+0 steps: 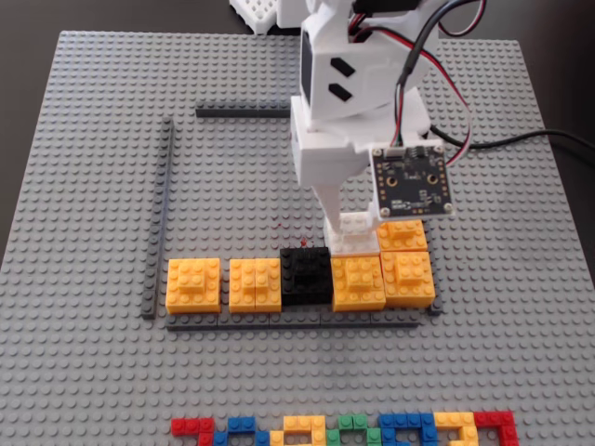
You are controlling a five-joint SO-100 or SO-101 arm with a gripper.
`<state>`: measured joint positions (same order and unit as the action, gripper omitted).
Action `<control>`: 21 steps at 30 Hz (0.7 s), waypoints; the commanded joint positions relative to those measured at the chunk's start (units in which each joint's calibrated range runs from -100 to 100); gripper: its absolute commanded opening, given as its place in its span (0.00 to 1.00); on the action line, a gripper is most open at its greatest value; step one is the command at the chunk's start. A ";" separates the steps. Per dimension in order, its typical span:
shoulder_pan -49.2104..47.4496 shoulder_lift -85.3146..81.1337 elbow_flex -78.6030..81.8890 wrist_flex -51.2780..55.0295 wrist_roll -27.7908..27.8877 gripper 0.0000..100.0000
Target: Grab the cube and place it into the grid
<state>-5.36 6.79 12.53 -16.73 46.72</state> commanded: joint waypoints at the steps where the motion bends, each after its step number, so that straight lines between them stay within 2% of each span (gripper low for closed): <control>1: 0.53 -1.80 -3.34 -0.32 -0.39 0.14; 10: 0.98 -2.83 -1.89 -0.76 -0.49 0.23; 21: 1.05 -3.78 -0.98 -0.91 -0.49 0.21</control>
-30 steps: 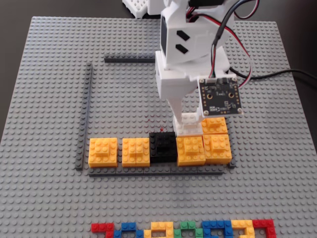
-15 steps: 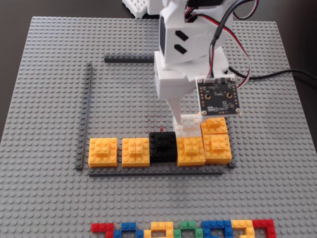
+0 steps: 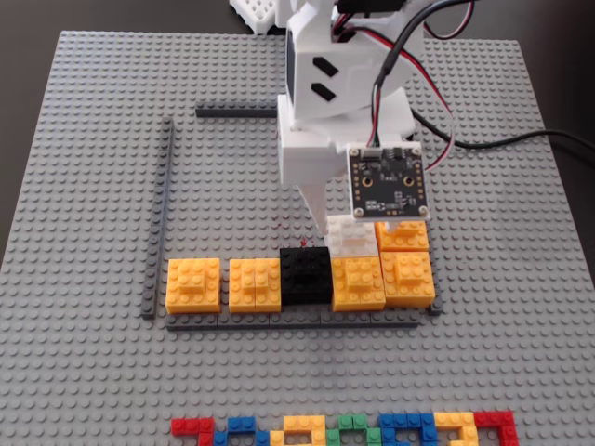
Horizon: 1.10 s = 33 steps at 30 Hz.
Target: Grab the cube and place it into the grid
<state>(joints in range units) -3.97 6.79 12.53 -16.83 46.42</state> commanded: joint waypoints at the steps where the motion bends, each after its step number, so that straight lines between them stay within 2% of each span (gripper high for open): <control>1: -0.34 -3.86 -0.80 -0.86 -0.20 0.21; 24: 1.14 -9.36 -1.25 -0.13 -0.98 0.20; 33: 0.99 -17.71 -1.07 3.15 -1.27 0.20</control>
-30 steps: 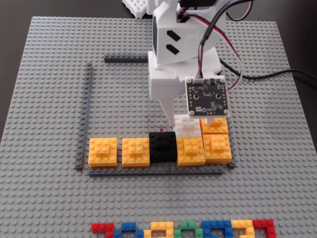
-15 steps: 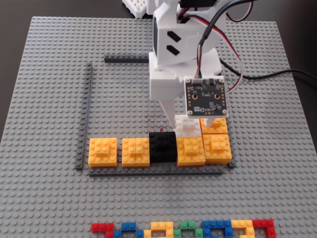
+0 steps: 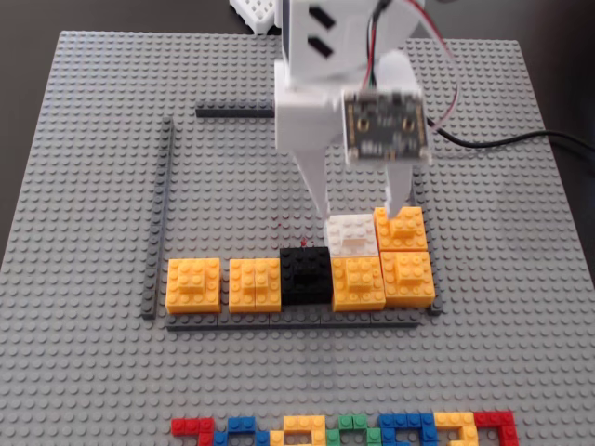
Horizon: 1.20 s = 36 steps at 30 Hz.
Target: Grab the cube and place it into the grid
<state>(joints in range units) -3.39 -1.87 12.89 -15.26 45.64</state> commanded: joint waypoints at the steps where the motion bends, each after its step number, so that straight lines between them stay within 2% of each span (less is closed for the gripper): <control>1: 0.41 -10.26 -1.15 1.93 -0.49 0.20; 11: -0.18 -26.94 1.39 6.47 -0.44 0.19; 14: -0.18 -32.44 2.75 7.84 0.05 0.15; 20: -0.11 -44.82 8.27 9.40 0.54 0.00; 30: 0.04 -66.84 21.78 11.45 0.00 0.00; 36: 0.55 -81.71 33.83 8.96 0.24 0.00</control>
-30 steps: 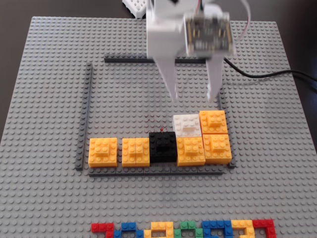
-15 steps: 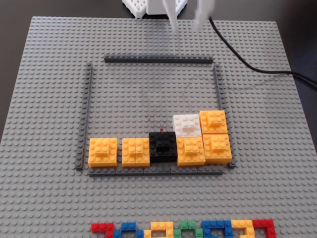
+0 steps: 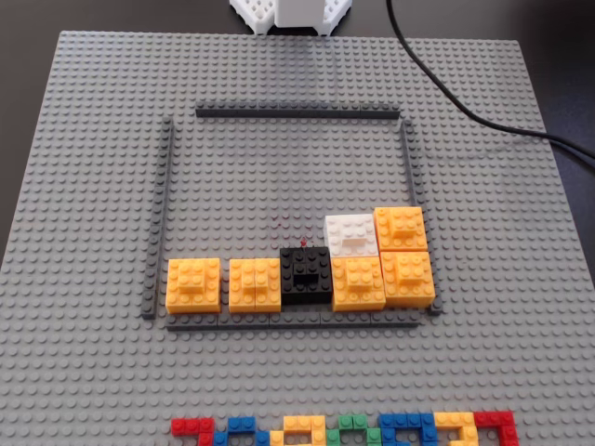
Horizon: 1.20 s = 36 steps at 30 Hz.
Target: Grab the cube and place it into the grid
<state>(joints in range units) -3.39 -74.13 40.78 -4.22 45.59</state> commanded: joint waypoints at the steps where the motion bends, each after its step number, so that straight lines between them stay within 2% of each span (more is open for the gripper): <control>1: 0.92 -11.34 7.84 -2.47 0.29 0.00; 12: 1.44 -25.78 29.77 -7.55 0.24 0.00; 27: 0.63 -25.87 55.78 -20.98 -1.81 0.00; 36: -0.77 -25.87 59.13 -20.45 -0.93 0.00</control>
<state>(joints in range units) -3.17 -97.88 99.29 -25.08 44.03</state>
